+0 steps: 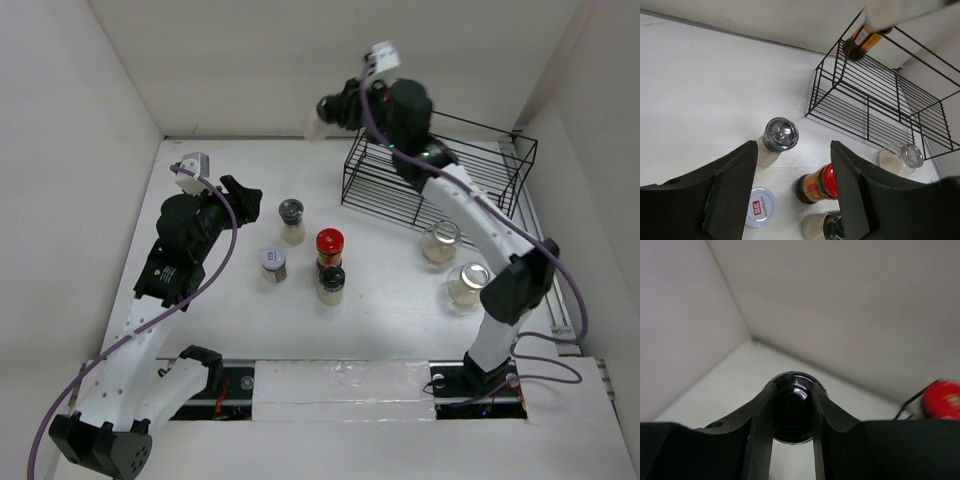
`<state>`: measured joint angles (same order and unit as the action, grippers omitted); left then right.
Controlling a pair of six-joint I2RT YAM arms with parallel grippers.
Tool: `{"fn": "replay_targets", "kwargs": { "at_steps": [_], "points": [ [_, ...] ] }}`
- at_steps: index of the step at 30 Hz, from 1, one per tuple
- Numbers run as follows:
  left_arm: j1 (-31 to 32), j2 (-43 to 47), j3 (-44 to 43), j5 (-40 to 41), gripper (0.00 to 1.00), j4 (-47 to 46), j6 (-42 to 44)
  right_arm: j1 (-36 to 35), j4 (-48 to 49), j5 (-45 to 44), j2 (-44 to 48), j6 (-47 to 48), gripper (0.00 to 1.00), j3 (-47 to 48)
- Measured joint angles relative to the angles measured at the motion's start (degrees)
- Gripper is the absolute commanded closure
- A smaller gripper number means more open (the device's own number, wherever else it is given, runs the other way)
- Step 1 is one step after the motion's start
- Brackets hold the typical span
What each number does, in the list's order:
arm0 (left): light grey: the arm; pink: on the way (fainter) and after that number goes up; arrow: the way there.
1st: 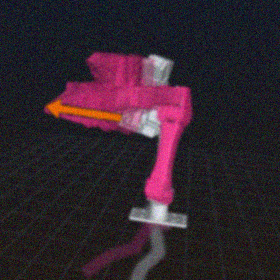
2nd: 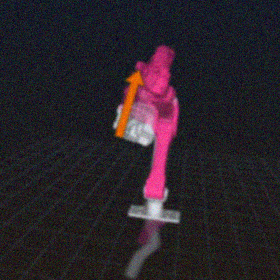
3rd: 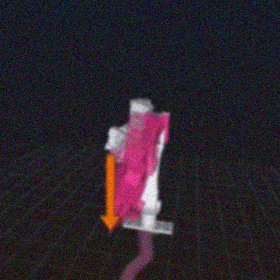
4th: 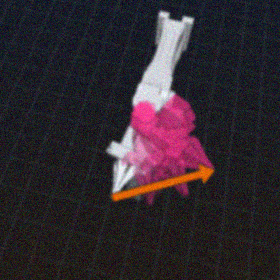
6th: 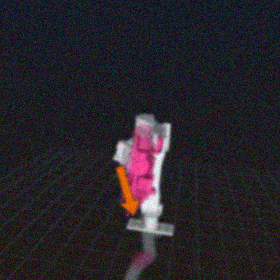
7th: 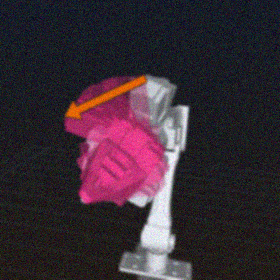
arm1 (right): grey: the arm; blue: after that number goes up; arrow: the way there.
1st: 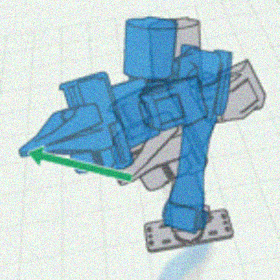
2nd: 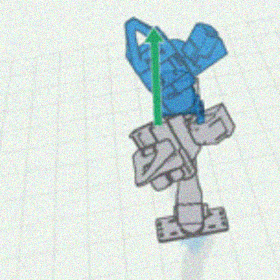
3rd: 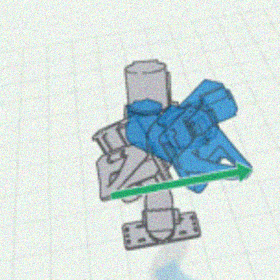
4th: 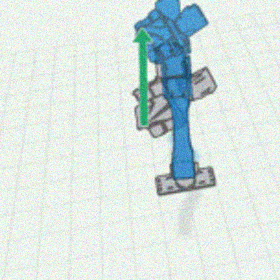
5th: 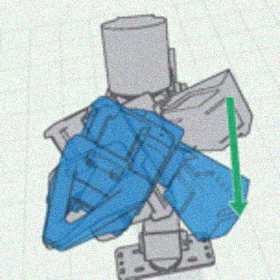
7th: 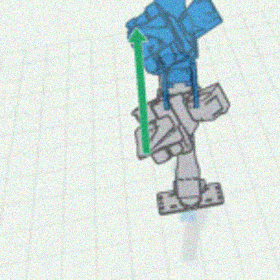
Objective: Organize the condiment bottles
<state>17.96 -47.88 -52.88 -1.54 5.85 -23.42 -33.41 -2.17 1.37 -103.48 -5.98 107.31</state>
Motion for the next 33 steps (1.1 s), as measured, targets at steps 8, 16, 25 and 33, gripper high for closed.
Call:
{"fn": "replay_targets", "kwargs": {
  "at_steps": [8,16,25,33],
  "points": [
    [0.0,0.0,0.0,-0.2,0.45,0.0,0.0,15.6,6.8,-3.3,7.3,-1.9,0.74,5.8],
    [0.0,-0.1,0.0,-0.5,0.45,0.0,0.0,24.3,0.7,-3.9,2.8,-3.3,0.75,6.7],
    [0.0,-0.6,0.0,-1.0,0.45,-0.1,0.0,25.6,-5.1,-1.9,-2.5,-4.0,0.77,6.6],
    [0.0,-1.1,0.0,-1.0,0.45,-0.1,0.2,25.6,-5.5,-0.8,-3.3,-4.1,0.77,6.1]
  ]
}}
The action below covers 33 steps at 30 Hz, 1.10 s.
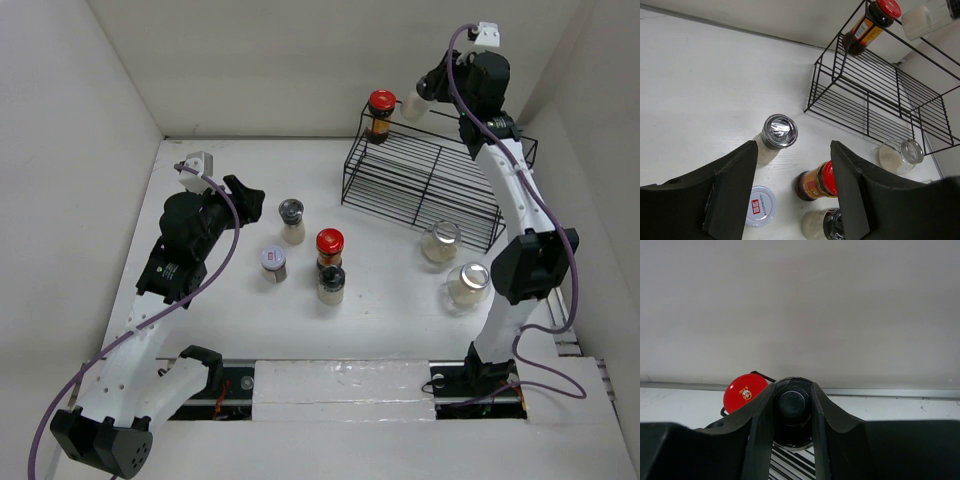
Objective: Organize the condiment bottles
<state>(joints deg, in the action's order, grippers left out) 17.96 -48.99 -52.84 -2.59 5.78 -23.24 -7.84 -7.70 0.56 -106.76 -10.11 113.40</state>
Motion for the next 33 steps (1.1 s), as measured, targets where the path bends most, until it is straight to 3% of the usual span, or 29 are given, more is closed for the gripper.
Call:
{"fn": "replay_targets", "kwargs": {
  "at_steps": [20,24,28,33],
  "points": [
    [0.0,0.0,0.0,-0.2,0.45,0.0,0.0,-1.9,-7.4,-1.3,-10.8,4.2,0.73,4.4],
    [0.0,0.0,0.0,-0.3,0.45,0.0,0.0,-2.8,-7.8,-2.5,-11.5,5.1,0.59,5.0],
    [0.0,0.0,0.0,-0.2,0.45,0.0,0.0,-3.9,-8.0,-3.8,-11.5,5.9,0.39,5.6],
    [0.0,0.0,0.0,-0.3,0.45,0.0,0.0,-5.0,-8.1,-5.4,-11.4,6.5,0.26,6.6]
  ]
}}
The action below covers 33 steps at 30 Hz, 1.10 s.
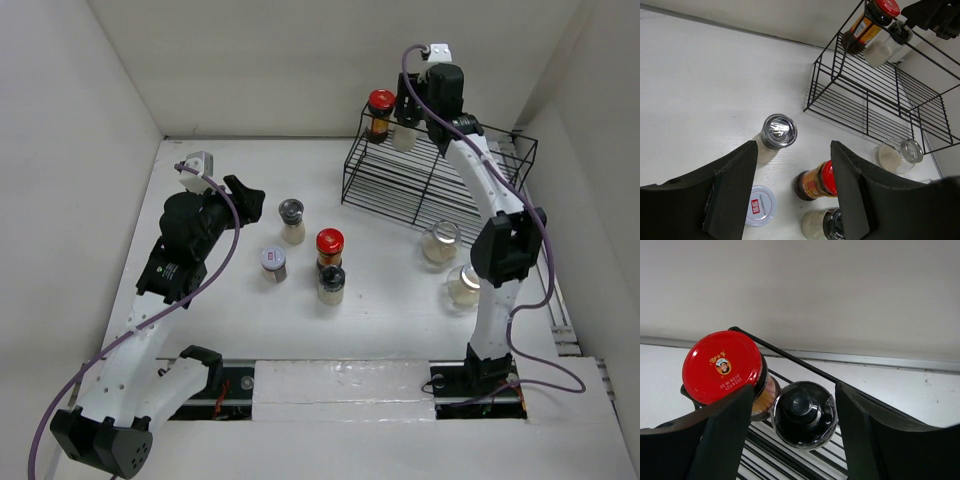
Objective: Organize the condiment bottles
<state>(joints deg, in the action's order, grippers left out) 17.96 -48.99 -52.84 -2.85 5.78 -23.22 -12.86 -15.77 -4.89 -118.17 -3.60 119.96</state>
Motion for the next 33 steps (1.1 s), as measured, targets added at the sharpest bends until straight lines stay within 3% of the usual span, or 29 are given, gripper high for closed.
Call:
{"fn": "replay_targets", "kwargs": {
  "at_steps": [6,11,14,15,17,18,19,20,21,23,33],
  "points": [
    [0.0,0.0,0.0,0.0,0.45,0.0,0.0,-1.0,0.5,-2.8,3.9,1.0,0.15,-3.5],
    [0.0,0.0,0.0,0.5,0.45,0.0,0.0,-4.5,4.6,-5.5,16.4,1.4,0.19,-17.0],
    [0.0,0.0,0.0,0.8,0.45,0.0,0.0,-8.8,10.1,-5.5,26.3,0.1,0.70,-29.9],
    [0.0,0.0,0.0,0.9,0.45,0.0,0.0,-10.3,11.4,-5.0,28.8,-0.5,0.80,-33.6],
    [0.0,0.0,0.0,1.0,0.45,0.0,-0.1,-13.8,14.2,-3.6,32.5,-2.2,0.86,-40.3],
    [0.0,0.0,0.0,1.0,0.45,0.0,-0.2,-15.5,15.5,-3.1,33.6,-3.0,0.79,-43.1],
    [0.0,0.0,0.0,1.2,0.45,0.0,-0.2,-17.4,16.0,-2.6,34.4,-3.7,0.65,-45.8],
    [0.0,0.0,0.0,1.3,0.45,0.0,-0.2,-19.1,16.2,-2.1,34.9,-4.1,0.32,-48.0],
    [0.0,0.0,0.0,1.5,0.43,0.0,-0.2,-20.7,16.2,-1.7,35.3,-4.7,0.18,-50.3],
    [0.0,0.0,0.0,1.9,0.43,0.0,-0.2,-23.8,14.8,-0.4,36.4,-4.9,0.00,-54.3],
    [0.0,0.1,0.0,3.4,0.41,0.1,-0.2,-33.0,4.7,4.2,35.7,-6.0,0.00,-56.6]
  ]
}}
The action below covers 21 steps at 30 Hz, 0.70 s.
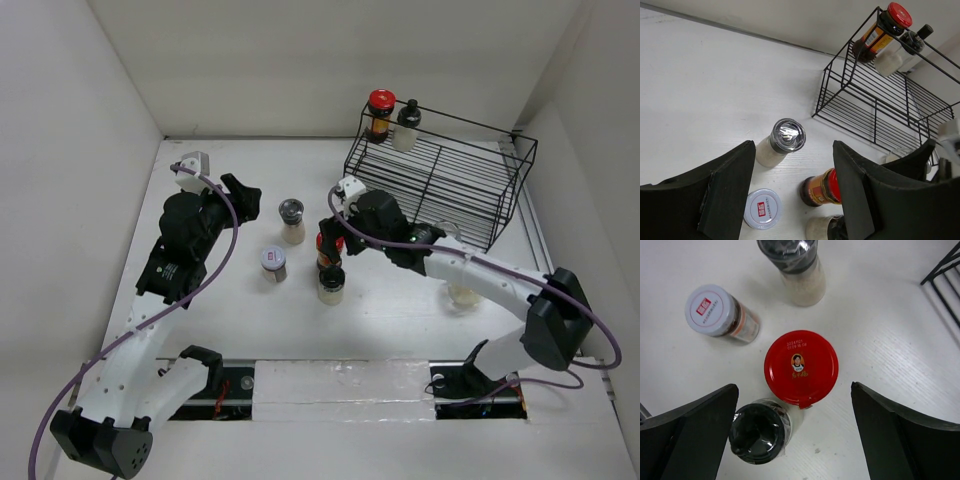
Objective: Organize the condiment bottles
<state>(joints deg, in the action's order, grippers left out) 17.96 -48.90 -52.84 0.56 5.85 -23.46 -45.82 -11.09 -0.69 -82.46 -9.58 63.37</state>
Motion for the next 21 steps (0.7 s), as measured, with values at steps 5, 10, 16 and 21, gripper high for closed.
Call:
{"fn": "replay_targets", "kwargs": {
  "at_steps": [5,10,16,21],
  "points": [
    [0.0,0.0,0.0,0.0,0.41,0.0,0.0,-1.4,-1.5,0.1,-5.7,-0.5,0.00,0.8],
    [0.0,0.0,0.0,-0.3,0.41,0.0,0.0,-1.6,-2.1,-2.2,-8.9,-0.5,0.00,1.7],
    [0.0,0.0,0.0,-0.5,0.41,0.0,0.0,-1.5,-0.4,-3.8,-12.5,-0.4,0.20,4.2],
    [0.0,0.0,0.0,-0.6,0.41,0.0,0.0,-1.6,0.6,-5.0,-13.8,-0.5,0.46,4.7]
  ]
}}
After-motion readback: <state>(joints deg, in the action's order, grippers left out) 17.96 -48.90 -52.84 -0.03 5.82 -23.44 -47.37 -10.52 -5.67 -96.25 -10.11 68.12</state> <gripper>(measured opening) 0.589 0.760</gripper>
